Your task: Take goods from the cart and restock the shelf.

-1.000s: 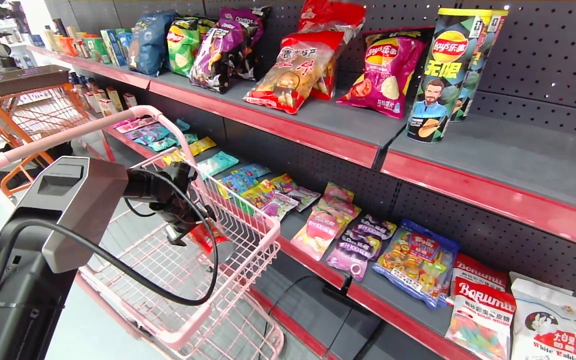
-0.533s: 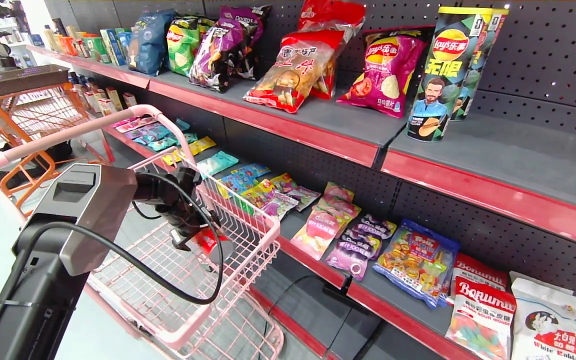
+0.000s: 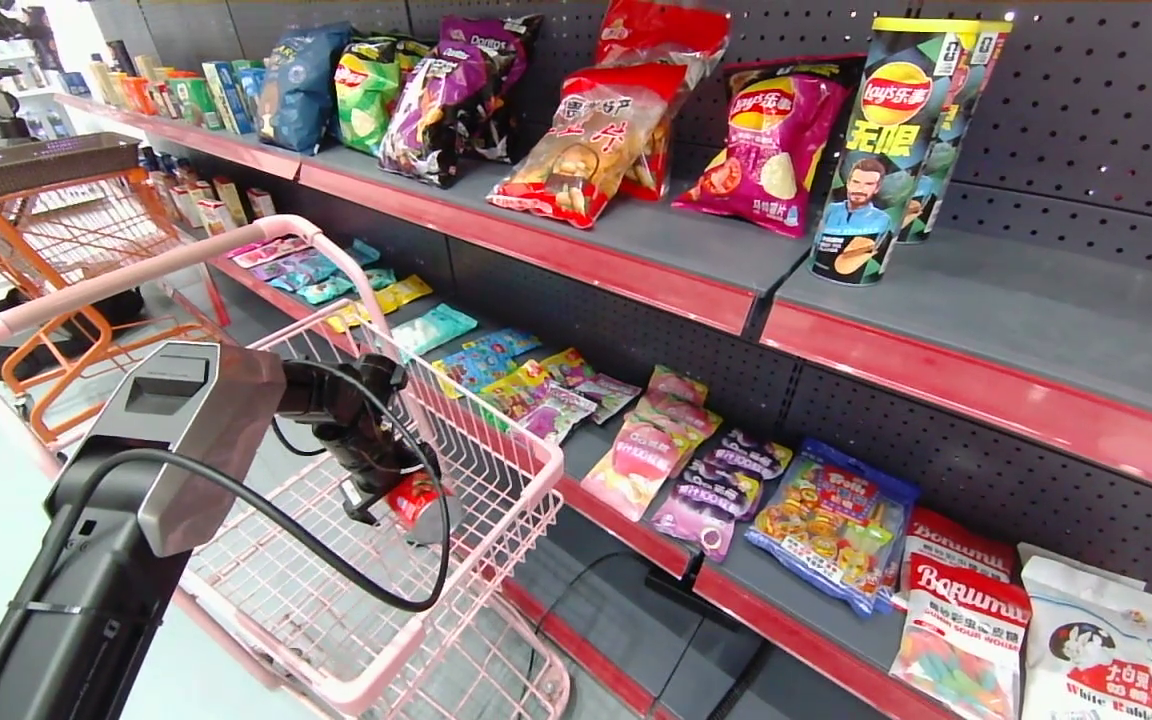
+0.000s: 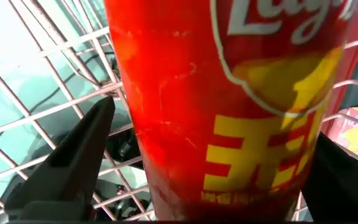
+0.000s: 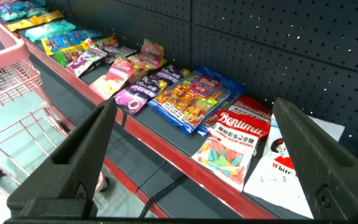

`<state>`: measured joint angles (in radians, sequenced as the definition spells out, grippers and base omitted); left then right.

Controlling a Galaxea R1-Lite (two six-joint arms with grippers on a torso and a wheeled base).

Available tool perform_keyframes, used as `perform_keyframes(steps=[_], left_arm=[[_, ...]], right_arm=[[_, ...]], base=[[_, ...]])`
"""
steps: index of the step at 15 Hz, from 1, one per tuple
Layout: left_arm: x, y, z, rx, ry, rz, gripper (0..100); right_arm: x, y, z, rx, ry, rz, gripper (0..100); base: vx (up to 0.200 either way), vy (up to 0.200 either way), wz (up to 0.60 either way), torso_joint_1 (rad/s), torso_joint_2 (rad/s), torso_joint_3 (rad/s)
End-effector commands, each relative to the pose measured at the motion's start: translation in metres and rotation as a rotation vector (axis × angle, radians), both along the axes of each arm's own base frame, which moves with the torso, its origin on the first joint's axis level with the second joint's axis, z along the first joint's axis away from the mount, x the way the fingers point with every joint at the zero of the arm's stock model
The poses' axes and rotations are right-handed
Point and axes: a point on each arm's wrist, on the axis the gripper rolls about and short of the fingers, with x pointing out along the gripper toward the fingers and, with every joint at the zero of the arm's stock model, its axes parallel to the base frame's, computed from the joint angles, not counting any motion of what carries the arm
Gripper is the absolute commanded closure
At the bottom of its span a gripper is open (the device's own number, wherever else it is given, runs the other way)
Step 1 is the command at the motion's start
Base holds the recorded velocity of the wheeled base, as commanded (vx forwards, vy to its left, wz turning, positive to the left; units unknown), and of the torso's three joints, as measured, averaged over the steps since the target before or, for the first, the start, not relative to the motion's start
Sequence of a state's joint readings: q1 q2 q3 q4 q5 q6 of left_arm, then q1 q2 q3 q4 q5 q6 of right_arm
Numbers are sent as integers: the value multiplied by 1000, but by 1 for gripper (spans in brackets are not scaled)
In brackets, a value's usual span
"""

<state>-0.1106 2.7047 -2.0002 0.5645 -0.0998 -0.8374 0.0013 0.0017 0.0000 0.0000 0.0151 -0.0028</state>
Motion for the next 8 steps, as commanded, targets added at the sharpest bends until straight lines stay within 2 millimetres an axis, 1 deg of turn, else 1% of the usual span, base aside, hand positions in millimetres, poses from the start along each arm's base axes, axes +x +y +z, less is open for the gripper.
perform_keyframes(steps=[1,4,6,7,8], left_arm=[[-1,0,-2,-1,11,12,0],[-1,2,9,-8,1,33,0],[-5,3,26,-9,6,32,0],[-5,3,26,-9,6,32,0],[-9,4,41,-12,12,34,0]], right_arm=[[0,0,0,0,0,0,0],[0,0,0,0,0,0,0],[0,0,0,0,0,0,0],[0,0,0,0,0,0,0],[0,0,0,0,0,0,0]], base=[[0,0,0,0,0,0],[0,0,0,0,0,0],[0,0,0,0,0,0],[0,0,0,0,0,0],[0,0,0,0,0,0]])
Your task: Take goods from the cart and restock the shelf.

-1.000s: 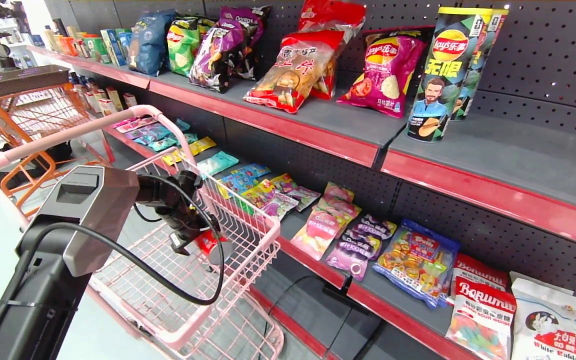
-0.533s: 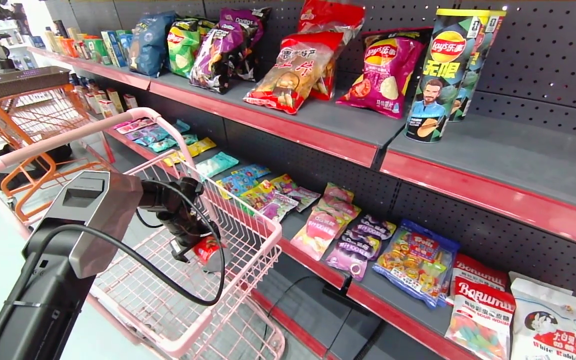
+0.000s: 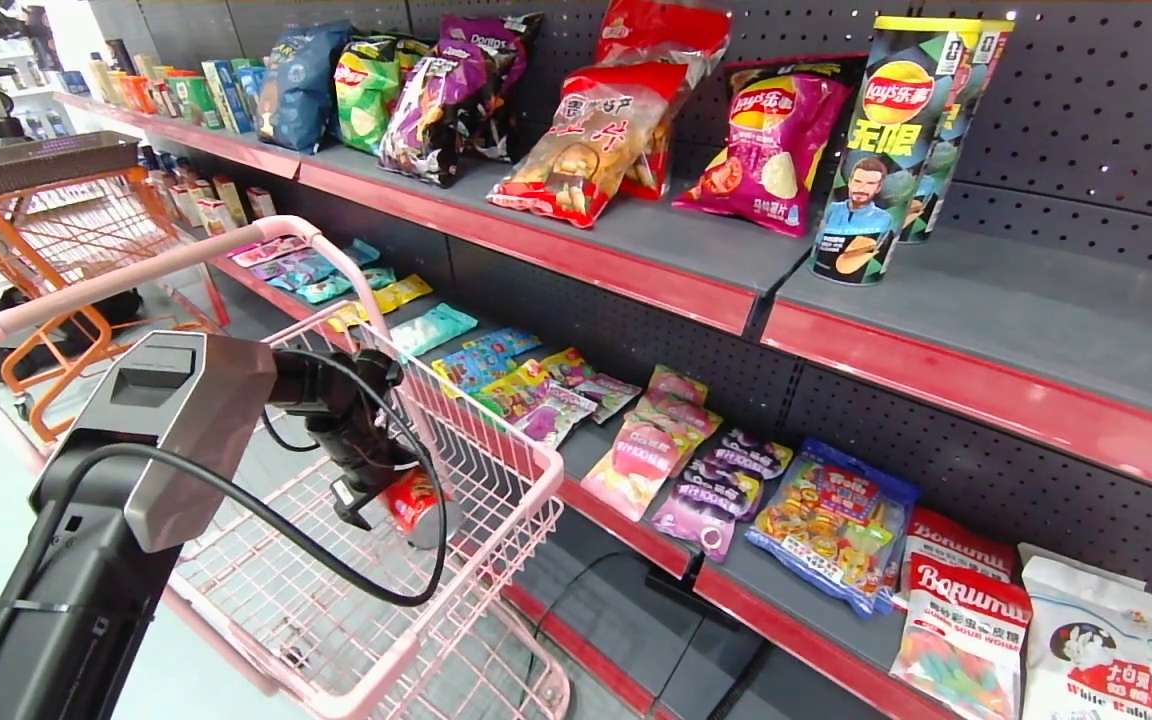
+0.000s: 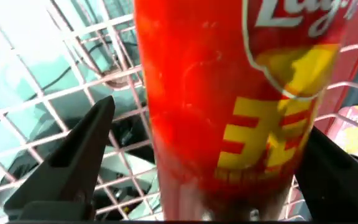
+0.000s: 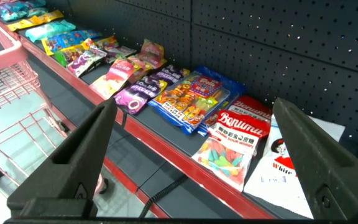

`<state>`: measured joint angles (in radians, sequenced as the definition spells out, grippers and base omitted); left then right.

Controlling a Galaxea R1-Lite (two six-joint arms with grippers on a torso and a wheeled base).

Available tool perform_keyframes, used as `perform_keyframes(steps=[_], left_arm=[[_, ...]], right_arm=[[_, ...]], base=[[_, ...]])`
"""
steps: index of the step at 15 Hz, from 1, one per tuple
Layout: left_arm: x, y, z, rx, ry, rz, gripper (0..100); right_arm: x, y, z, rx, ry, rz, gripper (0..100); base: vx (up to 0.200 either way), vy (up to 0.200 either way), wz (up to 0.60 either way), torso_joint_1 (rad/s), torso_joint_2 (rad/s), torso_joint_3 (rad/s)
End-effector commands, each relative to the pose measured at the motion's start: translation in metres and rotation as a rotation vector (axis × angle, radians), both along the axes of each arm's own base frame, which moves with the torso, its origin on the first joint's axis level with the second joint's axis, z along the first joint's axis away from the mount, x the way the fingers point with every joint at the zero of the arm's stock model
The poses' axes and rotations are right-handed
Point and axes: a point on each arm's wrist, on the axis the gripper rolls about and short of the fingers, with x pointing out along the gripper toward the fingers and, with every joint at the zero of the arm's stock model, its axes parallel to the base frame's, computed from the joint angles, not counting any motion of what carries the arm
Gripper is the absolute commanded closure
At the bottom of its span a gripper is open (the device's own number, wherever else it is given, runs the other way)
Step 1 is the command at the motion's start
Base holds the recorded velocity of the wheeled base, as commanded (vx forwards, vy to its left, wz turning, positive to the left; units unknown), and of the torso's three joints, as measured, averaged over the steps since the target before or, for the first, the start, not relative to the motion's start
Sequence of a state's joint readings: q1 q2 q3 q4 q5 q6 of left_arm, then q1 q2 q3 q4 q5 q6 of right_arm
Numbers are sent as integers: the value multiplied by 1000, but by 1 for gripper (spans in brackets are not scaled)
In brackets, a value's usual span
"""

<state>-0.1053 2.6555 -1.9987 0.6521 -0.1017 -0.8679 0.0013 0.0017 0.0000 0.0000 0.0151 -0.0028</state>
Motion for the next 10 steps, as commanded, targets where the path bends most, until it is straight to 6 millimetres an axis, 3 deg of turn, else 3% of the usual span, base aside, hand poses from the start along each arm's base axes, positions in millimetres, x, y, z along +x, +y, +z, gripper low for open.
perform_keyframes(steps=[1,5,10], left_arm=[[-3,2,29,-9,-30,0,0],[-4,4,39,-28,-43,-7,0],[-2,4,27,-25,-38,-27,0]], right_arm=[[0,0,0,0,0,0,0],[0,0,0,-2,0,0,0],[0,0,0,-5,0,-1,0]], base=[[0,0,0,0,0,0],[0,0,0,0,0,0],[0,0,0,0,0,0]])
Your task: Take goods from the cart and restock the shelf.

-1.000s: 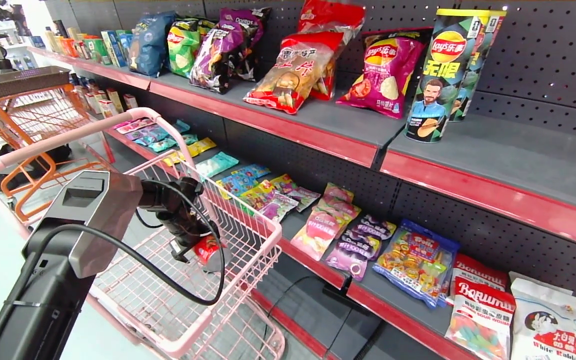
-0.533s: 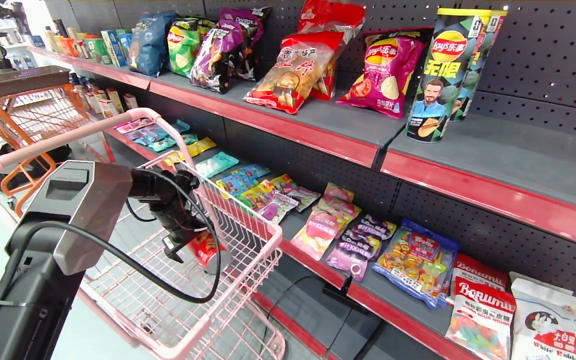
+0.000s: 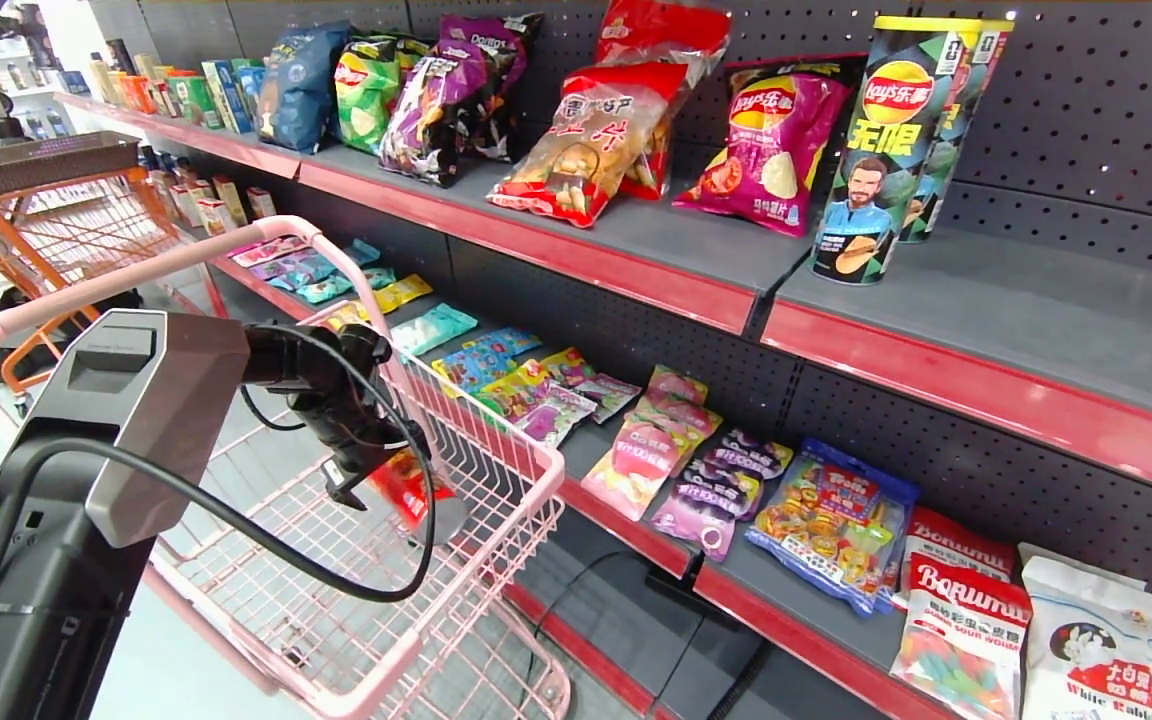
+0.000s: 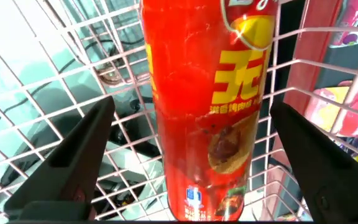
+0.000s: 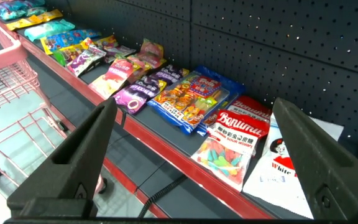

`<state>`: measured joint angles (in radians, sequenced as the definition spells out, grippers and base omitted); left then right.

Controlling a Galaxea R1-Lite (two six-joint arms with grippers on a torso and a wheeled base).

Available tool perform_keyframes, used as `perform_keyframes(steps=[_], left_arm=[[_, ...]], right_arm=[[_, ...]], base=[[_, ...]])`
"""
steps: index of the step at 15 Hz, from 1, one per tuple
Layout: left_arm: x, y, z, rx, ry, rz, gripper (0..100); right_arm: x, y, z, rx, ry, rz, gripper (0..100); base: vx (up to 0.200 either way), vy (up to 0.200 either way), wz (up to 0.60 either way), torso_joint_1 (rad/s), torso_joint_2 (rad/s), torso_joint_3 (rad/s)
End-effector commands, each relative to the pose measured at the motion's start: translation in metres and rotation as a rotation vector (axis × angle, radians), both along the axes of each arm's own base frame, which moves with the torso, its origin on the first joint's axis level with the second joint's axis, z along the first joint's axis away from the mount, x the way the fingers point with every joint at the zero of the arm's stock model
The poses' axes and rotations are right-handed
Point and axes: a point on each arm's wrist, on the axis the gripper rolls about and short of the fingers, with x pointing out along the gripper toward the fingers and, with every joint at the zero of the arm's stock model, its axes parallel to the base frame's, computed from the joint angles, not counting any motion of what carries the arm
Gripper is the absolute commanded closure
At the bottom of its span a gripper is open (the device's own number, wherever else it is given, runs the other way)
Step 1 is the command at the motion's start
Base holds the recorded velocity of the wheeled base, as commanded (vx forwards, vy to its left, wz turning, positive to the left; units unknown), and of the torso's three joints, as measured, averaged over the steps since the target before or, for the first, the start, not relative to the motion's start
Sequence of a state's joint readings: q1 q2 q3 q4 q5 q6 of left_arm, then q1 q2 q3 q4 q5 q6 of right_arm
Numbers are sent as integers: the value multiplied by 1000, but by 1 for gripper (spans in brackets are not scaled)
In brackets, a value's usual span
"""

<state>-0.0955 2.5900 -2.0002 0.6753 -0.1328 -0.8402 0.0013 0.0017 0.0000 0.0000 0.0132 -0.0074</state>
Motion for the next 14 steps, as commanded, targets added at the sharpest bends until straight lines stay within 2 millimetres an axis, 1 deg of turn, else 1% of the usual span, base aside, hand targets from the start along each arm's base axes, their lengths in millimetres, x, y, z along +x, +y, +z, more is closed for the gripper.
perform_keyframes(steps=[1,3,7,8,13,14], left_arm=[[1,-1,-5,0,1,-4,0],[4,-4,-8,-17,-24,-15,0],[5,-4,-12,-21,-19,-16,0],[8,-5,-19,-22,-31,-16,0],[10,-7,-21,-25,-45,-20,0],[10,-7,-22,-25,-45,-20,100]], right_arm=[[0,0,0,0,0,1,0],[0,0,0,0,0,-1,0],[0,0,0,0,0,-1,0],[0,0,0,-2,0,-1,0],[0,0,0,0,0,-1,0],[0,0,0,0,0,-1,0]], base=[[0,0,0,0,0,0],[0,0,0,0,0,0],[0,0,0,0,0,0],[0,0,0,0,0,0],[0,0,0,0,0,0],[0,0,0,0,0,0]])
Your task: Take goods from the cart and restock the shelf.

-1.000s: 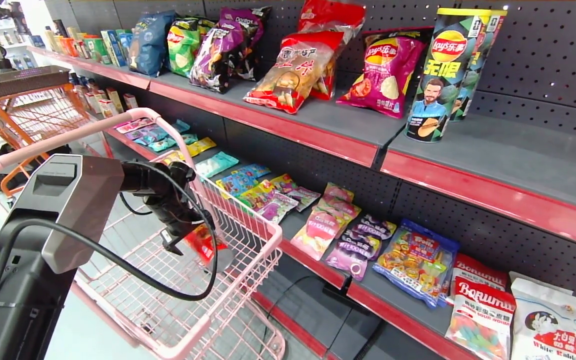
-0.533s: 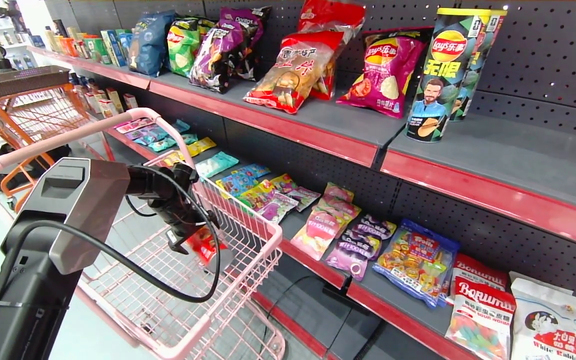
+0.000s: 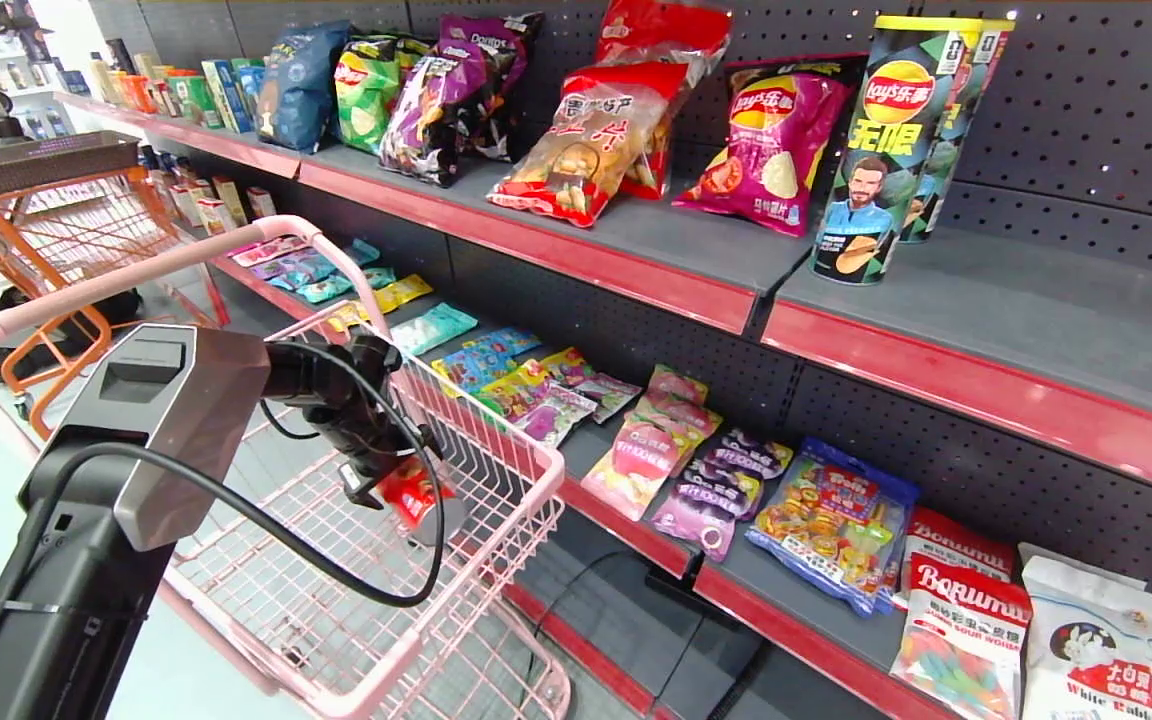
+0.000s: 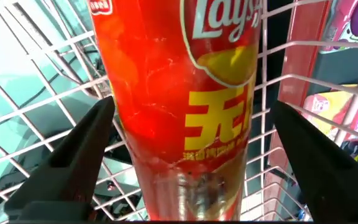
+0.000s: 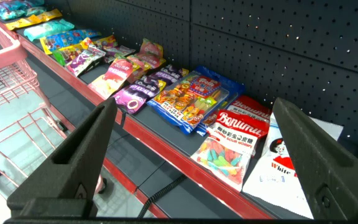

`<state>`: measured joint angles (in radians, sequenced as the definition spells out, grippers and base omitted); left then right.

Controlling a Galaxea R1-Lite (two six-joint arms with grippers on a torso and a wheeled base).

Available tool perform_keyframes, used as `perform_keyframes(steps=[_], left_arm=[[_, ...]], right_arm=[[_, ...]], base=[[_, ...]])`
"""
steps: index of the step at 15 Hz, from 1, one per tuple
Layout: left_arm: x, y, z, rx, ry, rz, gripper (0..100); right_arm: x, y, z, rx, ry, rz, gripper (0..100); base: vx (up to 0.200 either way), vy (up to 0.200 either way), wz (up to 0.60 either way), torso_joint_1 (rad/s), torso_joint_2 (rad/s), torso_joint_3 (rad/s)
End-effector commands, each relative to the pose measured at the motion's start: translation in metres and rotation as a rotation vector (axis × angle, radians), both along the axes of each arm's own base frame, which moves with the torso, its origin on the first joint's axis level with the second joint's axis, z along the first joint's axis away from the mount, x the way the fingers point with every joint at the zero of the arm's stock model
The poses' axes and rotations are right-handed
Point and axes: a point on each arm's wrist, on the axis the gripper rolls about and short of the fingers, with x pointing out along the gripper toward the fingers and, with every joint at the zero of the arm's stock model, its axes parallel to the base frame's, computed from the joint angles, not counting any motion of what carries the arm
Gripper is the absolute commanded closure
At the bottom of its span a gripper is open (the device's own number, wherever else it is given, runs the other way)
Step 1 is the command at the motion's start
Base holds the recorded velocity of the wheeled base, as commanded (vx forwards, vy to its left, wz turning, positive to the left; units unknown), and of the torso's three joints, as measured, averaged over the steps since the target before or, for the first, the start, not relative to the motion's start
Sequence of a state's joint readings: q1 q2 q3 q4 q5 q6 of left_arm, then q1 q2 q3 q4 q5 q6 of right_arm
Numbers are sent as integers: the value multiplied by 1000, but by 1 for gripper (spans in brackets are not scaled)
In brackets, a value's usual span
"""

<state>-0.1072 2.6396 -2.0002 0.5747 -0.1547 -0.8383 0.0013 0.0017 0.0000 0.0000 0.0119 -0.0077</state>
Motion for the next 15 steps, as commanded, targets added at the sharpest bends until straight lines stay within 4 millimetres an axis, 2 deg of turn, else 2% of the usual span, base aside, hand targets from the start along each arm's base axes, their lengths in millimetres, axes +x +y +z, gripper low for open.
perform_keyframes(steps=[1,7,8,11,12,15], left_arm=[[0,-1,-1,0,4,-1,100],[-1,-2,-1,2,10,-4,100],[-8,-1,8,2,54,1,100],[-18,3,50,-52,44,-11,100],[-23,8,71,-48,17,-4,100],[-36,15,116,-44,-44,1,100]], right_arm=[[0,0,0,0,0,1,0],[0,0,0,0,0,1,0],[0,0,0,0,0,1,0],[0,0,0,-2,0,1,0],[0,0,0,-2,0,1,0],[0,0,0,-2,0,1,0]], base=[[0,0,0,0,0,0],[0,0,0,0,0,0],[0,0,0,0,0,0],[0,0,0,0,0,0],[0,0,0,0,0,0],[0,0,0,0,0,0]])
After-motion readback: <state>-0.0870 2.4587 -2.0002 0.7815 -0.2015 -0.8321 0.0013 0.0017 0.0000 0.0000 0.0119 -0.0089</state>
